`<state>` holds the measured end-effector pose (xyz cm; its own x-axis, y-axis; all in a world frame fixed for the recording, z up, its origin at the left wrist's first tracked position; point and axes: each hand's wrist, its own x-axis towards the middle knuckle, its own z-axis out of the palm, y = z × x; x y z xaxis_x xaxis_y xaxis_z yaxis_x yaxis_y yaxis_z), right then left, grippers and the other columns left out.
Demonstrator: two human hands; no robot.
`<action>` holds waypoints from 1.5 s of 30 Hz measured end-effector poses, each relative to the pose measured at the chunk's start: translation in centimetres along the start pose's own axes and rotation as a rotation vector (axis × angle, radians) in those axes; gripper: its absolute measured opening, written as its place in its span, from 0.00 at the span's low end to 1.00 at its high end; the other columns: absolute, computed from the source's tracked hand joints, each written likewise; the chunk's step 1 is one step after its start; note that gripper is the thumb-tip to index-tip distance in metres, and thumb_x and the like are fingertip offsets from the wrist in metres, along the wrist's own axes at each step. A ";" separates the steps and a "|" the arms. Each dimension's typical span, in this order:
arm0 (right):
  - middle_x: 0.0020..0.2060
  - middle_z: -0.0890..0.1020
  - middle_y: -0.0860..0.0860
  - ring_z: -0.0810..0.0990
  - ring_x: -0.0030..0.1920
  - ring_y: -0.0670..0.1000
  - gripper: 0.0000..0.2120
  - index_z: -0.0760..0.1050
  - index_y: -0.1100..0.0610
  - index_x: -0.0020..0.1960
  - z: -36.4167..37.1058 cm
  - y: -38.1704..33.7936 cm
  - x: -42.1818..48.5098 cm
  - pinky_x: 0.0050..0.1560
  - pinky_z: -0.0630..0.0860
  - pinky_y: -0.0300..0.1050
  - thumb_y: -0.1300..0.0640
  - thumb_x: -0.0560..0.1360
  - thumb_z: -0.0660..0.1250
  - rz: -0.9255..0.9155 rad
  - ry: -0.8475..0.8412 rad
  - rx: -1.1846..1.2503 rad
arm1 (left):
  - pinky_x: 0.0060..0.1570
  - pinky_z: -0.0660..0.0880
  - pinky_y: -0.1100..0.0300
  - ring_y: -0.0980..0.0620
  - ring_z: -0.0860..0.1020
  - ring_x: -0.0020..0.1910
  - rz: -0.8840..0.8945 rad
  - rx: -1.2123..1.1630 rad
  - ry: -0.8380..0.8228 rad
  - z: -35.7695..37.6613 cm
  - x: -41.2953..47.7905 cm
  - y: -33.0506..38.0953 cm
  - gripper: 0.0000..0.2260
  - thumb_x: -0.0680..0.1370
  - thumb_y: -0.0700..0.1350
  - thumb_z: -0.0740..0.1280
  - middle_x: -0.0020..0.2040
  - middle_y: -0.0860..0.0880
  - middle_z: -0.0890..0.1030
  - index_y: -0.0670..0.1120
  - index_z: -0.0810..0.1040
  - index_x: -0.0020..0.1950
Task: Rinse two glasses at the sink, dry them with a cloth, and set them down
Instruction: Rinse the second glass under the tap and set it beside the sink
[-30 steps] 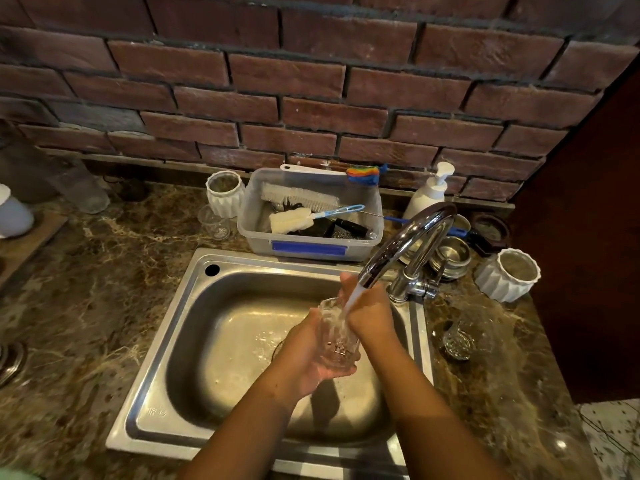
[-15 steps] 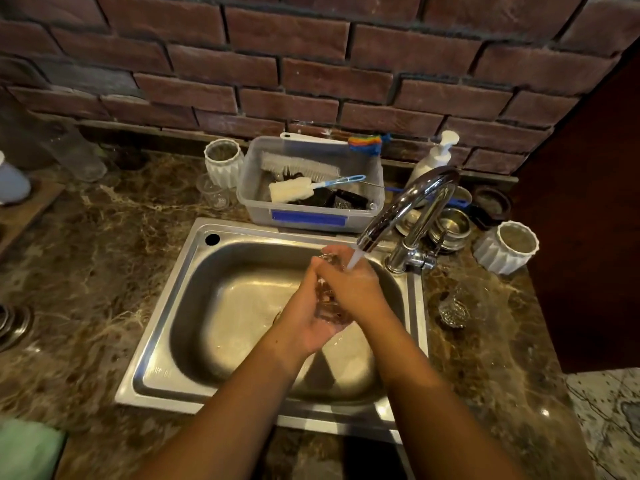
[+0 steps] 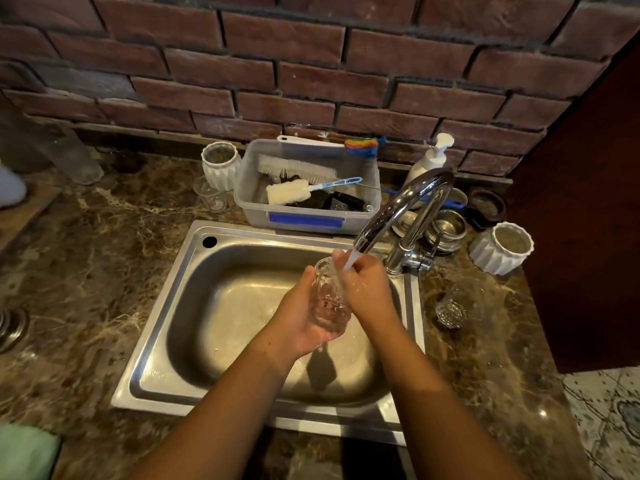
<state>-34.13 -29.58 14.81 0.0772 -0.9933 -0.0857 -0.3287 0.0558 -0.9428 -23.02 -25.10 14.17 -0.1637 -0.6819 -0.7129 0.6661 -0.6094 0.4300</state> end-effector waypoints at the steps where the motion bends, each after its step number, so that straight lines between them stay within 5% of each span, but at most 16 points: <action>1: 0.25 0.79 0.43 0.78 0.29 0.39 0.17 0.75 0.50 0.34 -0.4 -0.2 0.4 0.31 0.71 0.34 0.47 0.81 0.64 0.007 -0.011 -0.042 | 0.46 0.83 0.50 0.42 0.84 0.50 0.017 0.064 -0.017 0.2 -0.1 0.0 0.23 0.82 0.63 0.60 0.45 0.41 0.88 0.45 0.80 0.58; 4: 0.33 0.81 0.48 0.84 0.40 0.51 0.09 0.79 0.54 0.41 -0.9 -0.5 1.7 0.35 0.75 0.42 0.56 0.80 0.66 0.073 0.006 -0.159 | 0.42 0.84 0.51 0.43 0.87 0.45 0.094 0.262 -0.054 1.1 -0.3 -0.1 0.21 0.79 0.67 0.61 0.45 0.45 0.89 0.51 0.80 0.56; 7: 0.40 0.83 0.54 0.84 0.43 0.55 0.07 0.79 0.56 0.46 -0.5 -0.5 1.2 0.41 0.81 0.52 0.61 0.81 0.64 0.103 0.128 -0.109 | 0.56 0.81 0.44 0.38 0.84 0.56 0.139 0.286 -0.048 1.5 -0.5 -0.1 0.20 0.80 0.64 0.62 0.54 0.42 0.87 0.51 0.82 0.59; 9: 0.45 0.83 0.52 0.84 0.45 0.50 0.05 0.78 0.52 0.52 0.6 -0.9 -0.4 0.39 0.81 0.45 0.56 0.82 0.63 0.114 0.141 -0.023 | 0.57 0.81 0.42 0.40 0.85 0.57 0.150 0.171 -0.037 1.4 -0.6 0.1 0.20 0.82 0.60 0.62 0.56 0.40 0.86 0.49 0.86 0.57; 11: 0.62 0.77 0.52 0.80 0.56 0.42 0.13 0.72 0.50 0.65 2.1 -1.1 -2.4 0.49 0.78 0.35 0.49 0.82 0.63 0.057 0.053 0.012 | 0.50 0.83 0.49 0.45 0.86 0.54 0.129 -0.001 -0.032 1.0 -0.6 0.2 0.19 0.81 0.60 0.63 0.55 0.42 0.87 0.48 0.87 0.55; 14: 0.79 0.56 0.51 0.62 0.76 0.52 0.30 0.54 0.44 0.80 3.0 -1.2 -3.6 0.72 0.70 0.52 0.40 0.81 0.58 -0.009 -0.124 -0.298 | 0.56 0.80 0.51 0.44 0.82 0.63 0.077 -0.140 -0.040 0.7 -0.7 -0.1 0.23 0.81 0.61 0.63 0.63 0.41 0.84 0.48 0.79 0.68; 16: 0.72 0.66 0.55 0.70 0.71 0.58 0.24 0.62 0.43 0.74 2.4 -1.9 -2.6 0.63 0.76 0.52 0.39 0.80 0.61 0.076 -0.184 -0.337 | 0.55 0.80 0.49 0.43 0.82 0.62 0.081 -0.141 -0.010 0.5 -0.8 -0.1 0.23 0.81 0.60 0.64 0.61 0.40 0.85 0.45 0.79 0.68; 18: 0.53 0.78 0.53 0.80 0.56 0.55 0.12 0.72 0.49 0.54 1.6 -2.7 -1.0 0.47 0.78 0.45 0.43 0.78 0.67 0.260 -0.075 -0.055 | 0.56 0.80 0.47 0.44 0.84 0.57 0.082 -0.088 0.008 0.6 -0.7 -0.1 0.22 0.80 0.59 0.66 0.55 0.41 0.87 0.43 0.83 0.62; 22: 0.41 0.78 0.51 0.78 0.45 0.52 0.13 0.72 0.52 0.43 0.2 -3.1 1.5 0.51 0.74 0.47 0.44 0.81 0.63 0.625 -0.057 0.440 | 0.39 0.83 0.55 0.45 0.86 0.38 0.073 -0.129 -0.030 0.8 -0.5 0.1 0.22 0.79 0.60 0.66 0.47 0.40 0.88 0.42 0.88 0.49; 24: 0.40 0.79 0.52 0.79 0.43 0.52 0.14 0.74 0.55 0.46 0.5 -2.7 0.9 0.48 0.76 0.48 0.46 0.83 0.60 0.605 -0.039 0.644 | 0.36 0.82 0.55 0.44 0.87 0.38 0.090 -0.193 -0.048 0.5 -0.4 0.1 0.21 0.79 0.60 0.67 0.49 0.40 0.88 0.42 0.85 0.55; 29: 0.30 0.82 0.46 0.81 0.33 0.42 0.15 0.76 0.51 0.42 -0.2 -2.4 0.6 0.33 0.73 0.37 0.40 0.79 0.65 0.188 0.005 0.082 | 0.48 0.81 0.49 0.44 0.86 0.43 0.137 0.165 -0.041 -0.1 -0.8 -0.4 0.25 0.82 0.64 0.57 0.49 0.40 0.88 0.46 0.82 0.58; 32: 0.38 0.81 0.49 0.82 0.41 0.48 0.15 0.78 0.56 0.51 -0.8 -2.4 1.3 0.36 0.71 0.39 0.44 0.81 0.63 0.091 -0.011 -0.108 | 0.45 0.83 0.51 0.45 0.85 0.42 0.166 0.319 -0.067 0.7 -1.5 -0.1 0.23 0.78 0.66 0.63 0.49 0.39 0.87 0.49 0.87 0.54; 35: 0.40 0.81 0.49 0.82 0.45 0.51 0.03 0.77 0.55 0.50 0.1 -1.9 0.9 0.37 0.73 0.40 0.57 0.81 0.65 0.104 0.125 0.027 | 0.55 0.79 0.47 0.44 0.83 0.51 0.158 0.235 -0.040 1.2 -1.7 0.0 0.19 0.75 0.64 0.69 0.52 0.39 0.86 0.50 0.89 0.49; 39: 0.46 0.79 0.49 0.78 0.45 0.48 0.17 0.72 0.55 0.64 2.1 -2.2 -0.5 0.42 0.73 0.43 0.45 0.82 0.61 0.364 0.014 0.123 | 0.53 0.82 0.46 0.45 0.85 0.56 0.176 0.098 0.027 1.0 -1.4 -0.3 0.22 0.79 0.61 0.64 0.56 0.42 0.87 0.47 0.83 0.63; 42: 0.53 0.85 0.57 0.84 0.53 0.57 0.21 0.77 0.55 0.63 1.9 -1.4 -2.7 0.55 0.81 0.55 0.40 0.80 0.63 0.626 -0.077 0.403 | 0.47 0.84 0.49 0.46 0.86 0.52 0.218 0.347 0.138 0.7 -1.8 -0.9 0.23 0.82 0.62 0.59 0.53 0.44 0.88 0.47 0.80 0.64; 45: 0.47 0.88 0.59 0.88 0.46 0.59 0.22 0.81 0.56 0.58 1.2 -0.2 -5.3 0.46 0.84 0.54 0.39 0.76 0.68 0.807 -0.101 0.686 | 0.55 0.83 0.44 0.42 0.84 0.55 0.164 0.595 0.225 0.6 -2.6 -2.0 0.26 0.83 0.64 0.55 0.58 0.41 0.85 0.46 0.77 0.67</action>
<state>-33.36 -24.22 15.09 0.1613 -0.6257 -0.7632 0.2807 0.7705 -0.5723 -24.39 -22.35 15.44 0.1047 -0.7231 -0.6828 0.1427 -0.6686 0.7298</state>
